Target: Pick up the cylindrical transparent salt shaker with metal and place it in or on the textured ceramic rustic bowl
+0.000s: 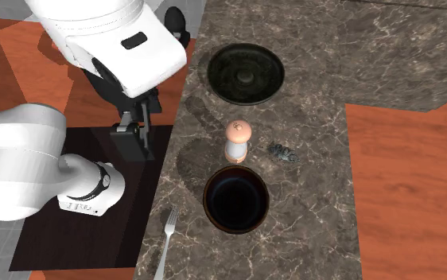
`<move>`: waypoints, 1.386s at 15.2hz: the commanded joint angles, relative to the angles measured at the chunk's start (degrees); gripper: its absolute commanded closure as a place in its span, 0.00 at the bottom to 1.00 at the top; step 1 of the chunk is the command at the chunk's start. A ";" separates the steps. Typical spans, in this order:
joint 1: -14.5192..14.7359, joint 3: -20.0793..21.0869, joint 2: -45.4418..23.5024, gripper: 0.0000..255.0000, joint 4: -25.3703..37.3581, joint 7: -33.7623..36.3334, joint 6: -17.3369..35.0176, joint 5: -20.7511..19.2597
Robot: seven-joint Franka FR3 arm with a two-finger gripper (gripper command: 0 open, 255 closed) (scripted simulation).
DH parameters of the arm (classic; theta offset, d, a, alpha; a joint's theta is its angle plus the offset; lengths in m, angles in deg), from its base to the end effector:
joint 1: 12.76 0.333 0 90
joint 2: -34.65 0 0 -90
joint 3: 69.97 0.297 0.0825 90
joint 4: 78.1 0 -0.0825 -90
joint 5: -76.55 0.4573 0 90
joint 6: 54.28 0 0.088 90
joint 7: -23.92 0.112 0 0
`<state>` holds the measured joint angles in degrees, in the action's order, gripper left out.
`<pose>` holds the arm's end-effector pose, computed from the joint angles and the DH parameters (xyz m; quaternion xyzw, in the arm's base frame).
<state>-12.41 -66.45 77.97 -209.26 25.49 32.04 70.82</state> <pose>0.3949 0.0193 0.5915 0.9973 0.0089 -0.0109 0.0714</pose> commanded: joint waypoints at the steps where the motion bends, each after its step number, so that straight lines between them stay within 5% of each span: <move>1: 0.00 0.00 0.00 0.00 0.00 0.00 0.00 0.00; 18: 1.09 8.50 -31.54 0.00 6.11 13.20 20.52 1.50; 21: 1.10 8.54 -32.38 0.00 5.05 13.50 22.32 1.32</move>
<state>-11.35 -58.01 45.91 -203.64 38.72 53.48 72.17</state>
